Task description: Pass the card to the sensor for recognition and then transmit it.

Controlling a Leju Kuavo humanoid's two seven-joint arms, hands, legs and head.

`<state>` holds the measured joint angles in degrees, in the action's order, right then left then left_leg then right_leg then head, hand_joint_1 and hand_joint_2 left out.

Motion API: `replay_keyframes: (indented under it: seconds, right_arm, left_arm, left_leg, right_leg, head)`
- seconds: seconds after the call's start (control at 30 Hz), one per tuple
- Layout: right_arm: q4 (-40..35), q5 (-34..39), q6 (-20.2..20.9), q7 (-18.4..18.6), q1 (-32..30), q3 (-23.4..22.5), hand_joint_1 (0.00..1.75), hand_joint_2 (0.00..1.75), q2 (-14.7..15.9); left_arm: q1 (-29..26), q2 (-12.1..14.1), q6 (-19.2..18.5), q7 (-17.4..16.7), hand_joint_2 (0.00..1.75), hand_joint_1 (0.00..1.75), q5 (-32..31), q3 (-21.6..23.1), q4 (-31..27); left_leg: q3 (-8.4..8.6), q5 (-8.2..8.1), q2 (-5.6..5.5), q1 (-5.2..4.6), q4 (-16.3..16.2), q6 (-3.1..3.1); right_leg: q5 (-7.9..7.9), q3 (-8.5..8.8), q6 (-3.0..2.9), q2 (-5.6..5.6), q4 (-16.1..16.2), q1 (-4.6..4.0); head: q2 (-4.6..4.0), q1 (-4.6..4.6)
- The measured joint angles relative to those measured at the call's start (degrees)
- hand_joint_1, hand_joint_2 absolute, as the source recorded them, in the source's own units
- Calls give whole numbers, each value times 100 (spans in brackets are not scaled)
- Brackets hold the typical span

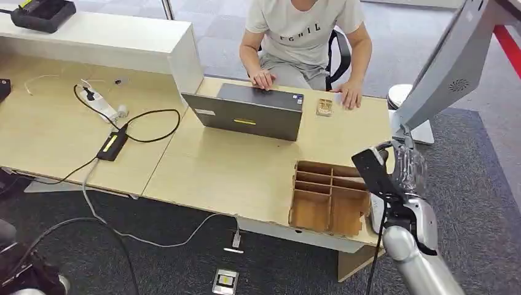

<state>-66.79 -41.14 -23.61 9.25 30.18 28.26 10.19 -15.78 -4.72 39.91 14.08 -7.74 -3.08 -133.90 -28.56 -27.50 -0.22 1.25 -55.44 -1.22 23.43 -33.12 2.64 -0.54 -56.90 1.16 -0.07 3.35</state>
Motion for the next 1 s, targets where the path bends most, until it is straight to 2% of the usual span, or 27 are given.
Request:
replay_keyframes:
  seconds: [0.27,0.5,0.67,0.87,1.0]
  right_arm:
    - [-859,479,159,94,7,-135,175,175,96]
    - [-1093,816,267,77,399,-39,175,175,54]
    - [-673,958,153,-46,972,169,175,175,-169]
    - [453,977,-254,-345,1778,370,175,175,-549]
    - [530,977,-273,-356,1818,382,175,175,-581]
  left_arm:
    - [0,-2,0,33,0,0,44,0,7]
    - [42,-2,0,22,0,0,90,4,9]
    - [191,0,0,-28,0,0,111,33,74]
    - [281,4,0,11,0,0,240,116,184]
    - [285,9,0,22,0,0,251,127,192]
  left_leg:
    - [-1,0,0,0,0,0]
    - [-5,1,-1,1,1,0]
    - [-5,2,0,1,1,0]
    - [-4,3,-2,2,1,0]
    - [-5,3,-2,2,1,0]
  right_leg:
    - [0,1,0,0,0,0]
    - [0,2,0,1,-1,0]
    - [-2,1,-2,0,-2,-1]
    - [-2,1,-2,2,-5,-1]
    - [-2,1,-2,1,-5,-1]
  head:
    - [0,0]
    - [0,0]
    - [0,0]
    - [0,0]
    - [0,0]
